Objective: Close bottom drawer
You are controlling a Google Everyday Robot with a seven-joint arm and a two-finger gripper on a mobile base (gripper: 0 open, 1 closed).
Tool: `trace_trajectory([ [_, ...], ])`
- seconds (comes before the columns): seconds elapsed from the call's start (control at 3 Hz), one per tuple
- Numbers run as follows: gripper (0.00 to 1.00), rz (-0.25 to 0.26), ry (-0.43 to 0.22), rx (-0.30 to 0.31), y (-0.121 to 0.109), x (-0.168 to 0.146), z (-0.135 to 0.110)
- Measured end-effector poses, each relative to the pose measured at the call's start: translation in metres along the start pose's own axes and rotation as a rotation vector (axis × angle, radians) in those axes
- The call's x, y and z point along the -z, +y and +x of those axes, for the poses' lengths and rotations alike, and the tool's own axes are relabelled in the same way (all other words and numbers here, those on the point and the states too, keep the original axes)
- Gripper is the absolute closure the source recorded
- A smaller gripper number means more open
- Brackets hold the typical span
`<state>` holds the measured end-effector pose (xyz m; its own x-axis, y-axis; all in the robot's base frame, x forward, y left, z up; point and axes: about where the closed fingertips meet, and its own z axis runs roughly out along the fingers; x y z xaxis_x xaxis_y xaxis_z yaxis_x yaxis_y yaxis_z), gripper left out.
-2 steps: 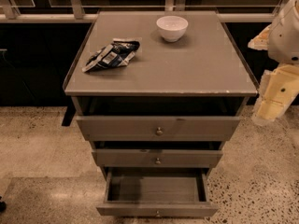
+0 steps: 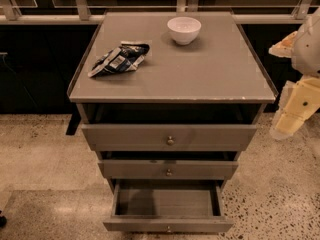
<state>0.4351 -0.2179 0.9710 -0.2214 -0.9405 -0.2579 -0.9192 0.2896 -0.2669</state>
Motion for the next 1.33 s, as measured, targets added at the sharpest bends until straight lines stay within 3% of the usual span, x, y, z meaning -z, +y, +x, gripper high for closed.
trace_trajectory([
  [0.33,0.00,-0.002,-0.114,-0.034,0.025,-0.030,0.014],
  [0.67,0.00,-0.059,-0.242,-0.134,0.051,-0.101,0.030],
  [1.0,0.07,-0.121,-0.297,-0.233,0.071,-0.178,0.046],
  [1.33,0.26,-0.119,-0.298,-0.239,0.071,-0.184,0.047],
])
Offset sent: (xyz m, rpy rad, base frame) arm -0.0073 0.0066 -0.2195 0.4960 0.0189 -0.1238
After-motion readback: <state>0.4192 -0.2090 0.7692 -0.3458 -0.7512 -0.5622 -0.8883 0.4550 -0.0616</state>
